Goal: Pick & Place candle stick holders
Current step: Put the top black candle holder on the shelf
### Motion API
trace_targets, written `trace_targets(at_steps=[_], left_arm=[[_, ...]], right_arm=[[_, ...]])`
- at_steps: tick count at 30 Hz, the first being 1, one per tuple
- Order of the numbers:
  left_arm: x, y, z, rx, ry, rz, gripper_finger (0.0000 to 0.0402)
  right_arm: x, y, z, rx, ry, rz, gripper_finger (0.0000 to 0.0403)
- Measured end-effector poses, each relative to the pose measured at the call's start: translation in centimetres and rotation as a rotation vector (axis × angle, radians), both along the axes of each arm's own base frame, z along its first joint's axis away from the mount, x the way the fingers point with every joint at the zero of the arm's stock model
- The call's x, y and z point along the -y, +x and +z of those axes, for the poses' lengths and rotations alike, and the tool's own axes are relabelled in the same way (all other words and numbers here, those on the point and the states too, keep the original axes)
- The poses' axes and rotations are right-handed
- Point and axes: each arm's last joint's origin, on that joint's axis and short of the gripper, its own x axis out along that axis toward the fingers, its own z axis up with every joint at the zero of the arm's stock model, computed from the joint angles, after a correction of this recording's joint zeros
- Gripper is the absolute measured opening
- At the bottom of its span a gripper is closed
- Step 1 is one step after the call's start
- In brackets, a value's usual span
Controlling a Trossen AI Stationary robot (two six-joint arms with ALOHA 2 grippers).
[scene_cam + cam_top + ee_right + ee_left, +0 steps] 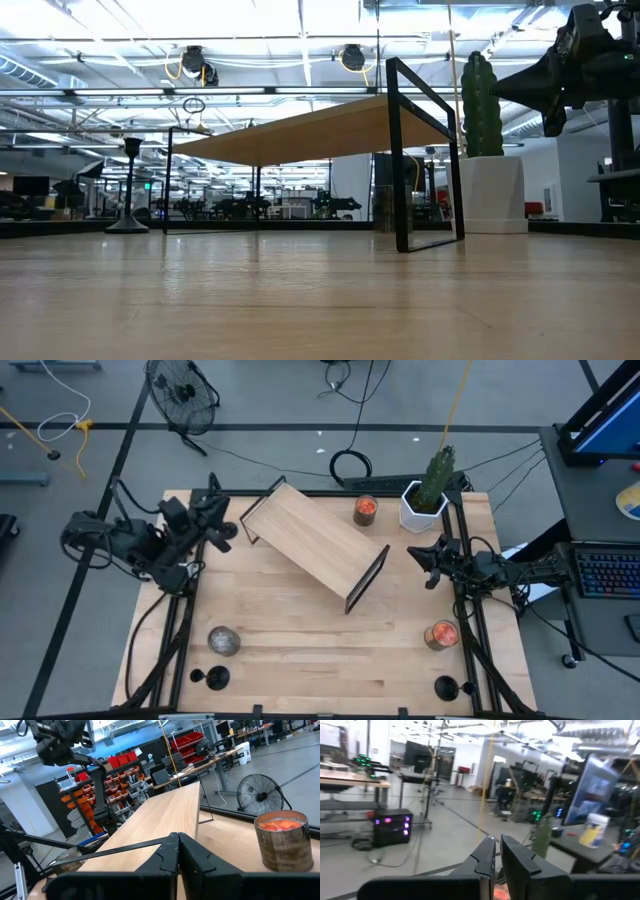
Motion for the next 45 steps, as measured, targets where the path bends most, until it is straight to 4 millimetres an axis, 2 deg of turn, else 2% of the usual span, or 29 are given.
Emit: trace_targets(at_steps=[4,8,12,16,19,22,25,30,37,45], left_arm=[[0.2,0.5,-0.3,-0.062,0.040,0.016,0.0033],[0.0,1.0,-0.8,-0.103,0.005,0.154,0.0033],[-0.4,1.5,-1.2,-0.118,-0.001,0.196,0.0033],[-1.0,1.7,-1.5,-0.087,-0.025,0.172,0.0033],[-1.7,2.2,-2.5,-0.082,-0.059,0.072,0.0033],[-2.7,3.0,-3.9,-0.113,-0.138,-0.009,0.0033],[-4.0,3.2,-4.8,-0.121,-0.217,0.008,0.0033],[-6.7,1.7,-4.6,-0.200,-0.334,0.069,0.0033],[-10.2,-1.2,-3.9,-0.414,-0.627,0.240,0.0033],[-14.6,-1.6,-5.4,-0.509,-0.920,0.286,0.0033]], right_arm=[[0.0,0.0,0.0,0.000,0.000,0.000,0.0004],[0.0,0.0,0.0,0.000,0.000,0.000,0.0004],[0.0,0.0,0.0,0.001,0.002,0.000,0.0004],[0.0,0.0,0.0,0.000,0.001,0.000,0.0004],[0.0,0.0,0.0,0.002,0.003,0.001,0.0004],[0.0,0.0,0.0,0.002,0.004,0.000,0.0004],[0.0,0.0,0.0,0.003,0.004,0.001,0.0004],[0.0,0.0,0.0,0.004,0.004,0.005,0.0004],[0.0,0.0,0.0,0.004,0.003,0.005,0.0004],[0.0,0.0,0.0,0.003,0.003,0.005,0.0004]])
